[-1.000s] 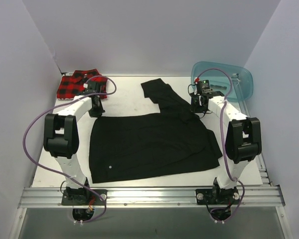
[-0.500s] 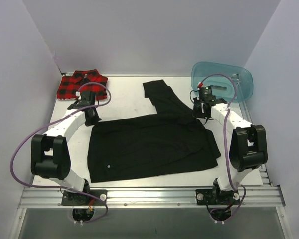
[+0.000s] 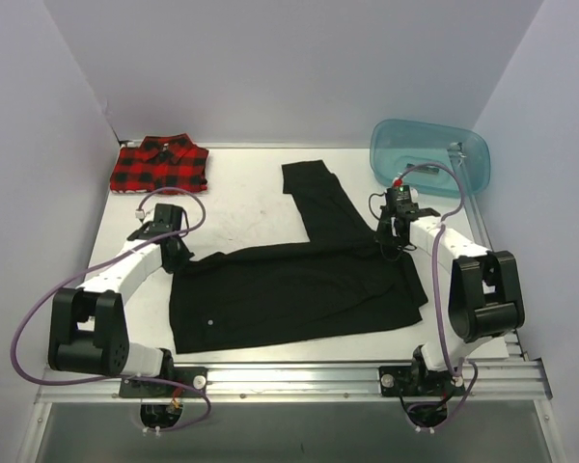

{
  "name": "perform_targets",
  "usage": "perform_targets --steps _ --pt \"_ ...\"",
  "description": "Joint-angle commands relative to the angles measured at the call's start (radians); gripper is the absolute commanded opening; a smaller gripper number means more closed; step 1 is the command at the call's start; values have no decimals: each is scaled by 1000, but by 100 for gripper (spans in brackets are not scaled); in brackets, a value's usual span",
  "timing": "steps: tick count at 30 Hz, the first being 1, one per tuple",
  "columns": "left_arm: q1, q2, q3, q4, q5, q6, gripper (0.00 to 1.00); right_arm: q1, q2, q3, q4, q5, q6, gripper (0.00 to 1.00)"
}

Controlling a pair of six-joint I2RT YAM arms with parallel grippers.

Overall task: Fold and stack the long sleeve shirts
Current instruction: Fold the shirt

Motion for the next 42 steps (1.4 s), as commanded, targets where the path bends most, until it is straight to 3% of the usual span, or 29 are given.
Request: perform_targets --steps 1,4,9,10,11,15,21,26,34,37,42 --pt "2 -31 -33 31 -34 -65 5 -16 -41 -25 6 80 60 6" --pt "3 -49 -48 15 -47 -89 14 -13 -61 -45 4 89 75 12" --pt "3 -140 -59 -27 -92 -91 34 65 -145 -97 7 182 34 38" --pt "3 -181 -61 -33 -89 -83 42 79 -177 -100 -2 199 31 41" --pt "2 -201 -59 -37 -87 -57 58 105 -194 -103 -9 228 29 42" --pt "2 -286 -35 -47 -54 41 85 137 -272 -103 -11 233 -3 42" --pt "2 -223 54 -15 12 139 87 139 -194 45 -13 117 -69 41" --pt "-24 -60 145 4 104 184 85 163 -20 206 -48 68 -97 39" --pt "-50 41 165 5 117 230 85 176 146 253 -83 46 -87 38" --pt "-67 35 157 4 98 271 85 174 175 285 -60 -11 -159 41" --pt "-101 -19 137 -16 86 299 90 176 257 394 -42 -87 -230 57"
